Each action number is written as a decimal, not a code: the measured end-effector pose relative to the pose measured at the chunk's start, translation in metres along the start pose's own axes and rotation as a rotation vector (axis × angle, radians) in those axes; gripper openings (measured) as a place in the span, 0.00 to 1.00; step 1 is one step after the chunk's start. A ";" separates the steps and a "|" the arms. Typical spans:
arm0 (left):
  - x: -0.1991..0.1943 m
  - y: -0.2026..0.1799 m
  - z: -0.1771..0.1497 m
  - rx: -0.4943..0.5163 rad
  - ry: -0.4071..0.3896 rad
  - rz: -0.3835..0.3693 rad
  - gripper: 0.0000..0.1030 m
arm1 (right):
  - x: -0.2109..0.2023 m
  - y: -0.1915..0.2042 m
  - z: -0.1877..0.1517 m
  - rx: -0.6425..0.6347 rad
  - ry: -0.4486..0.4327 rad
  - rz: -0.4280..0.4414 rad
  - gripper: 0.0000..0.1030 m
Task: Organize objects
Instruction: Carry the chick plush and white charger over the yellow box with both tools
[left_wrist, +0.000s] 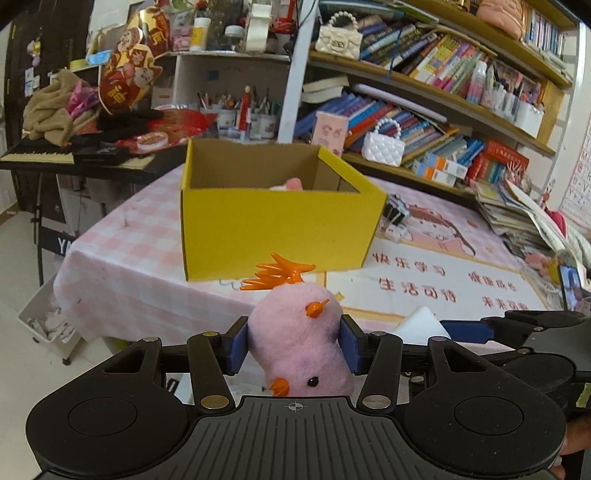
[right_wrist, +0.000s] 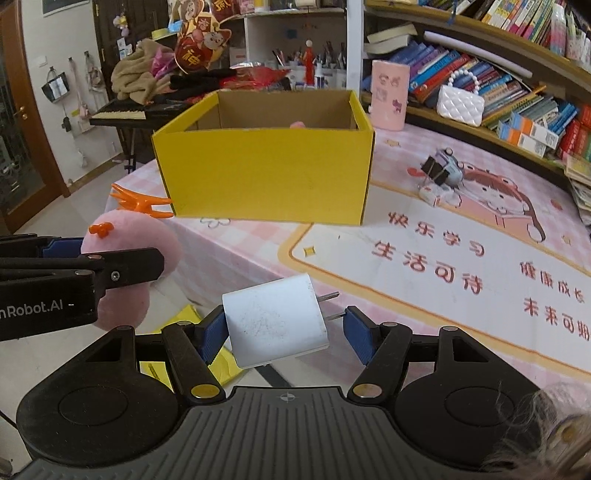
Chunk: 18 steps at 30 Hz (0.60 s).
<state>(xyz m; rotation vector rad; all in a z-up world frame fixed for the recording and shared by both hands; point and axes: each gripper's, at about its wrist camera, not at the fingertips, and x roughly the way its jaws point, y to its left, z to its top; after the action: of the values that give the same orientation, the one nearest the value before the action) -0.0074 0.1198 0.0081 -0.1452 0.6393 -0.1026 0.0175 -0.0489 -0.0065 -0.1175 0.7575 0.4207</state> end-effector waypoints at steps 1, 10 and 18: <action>0.001 0.001 0.002 -0.001 -0.005 -0.002 0.48 | 0.000 0.000 0.002 0.000 -0.002 -0.002 0.63; 0.007 0.005 0.031 -0.008 -0.076 -0.010 0.48 | 0.004 -0.005 0.026 0.011 -0.010 0.000 0.63; 0.013 0.011 0.081 0.004 -0.204 0.032 0.48 | 0.003 -0.021 0.078 0.018 -0.131 0.008 0.63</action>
<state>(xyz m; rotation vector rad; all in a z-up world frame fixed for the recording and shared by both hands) 0.0523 0.1376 0.0632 -0.1397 0.4374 -0.0572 0.0785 -0.0475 0.0471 -0.0690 0.6326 0.4253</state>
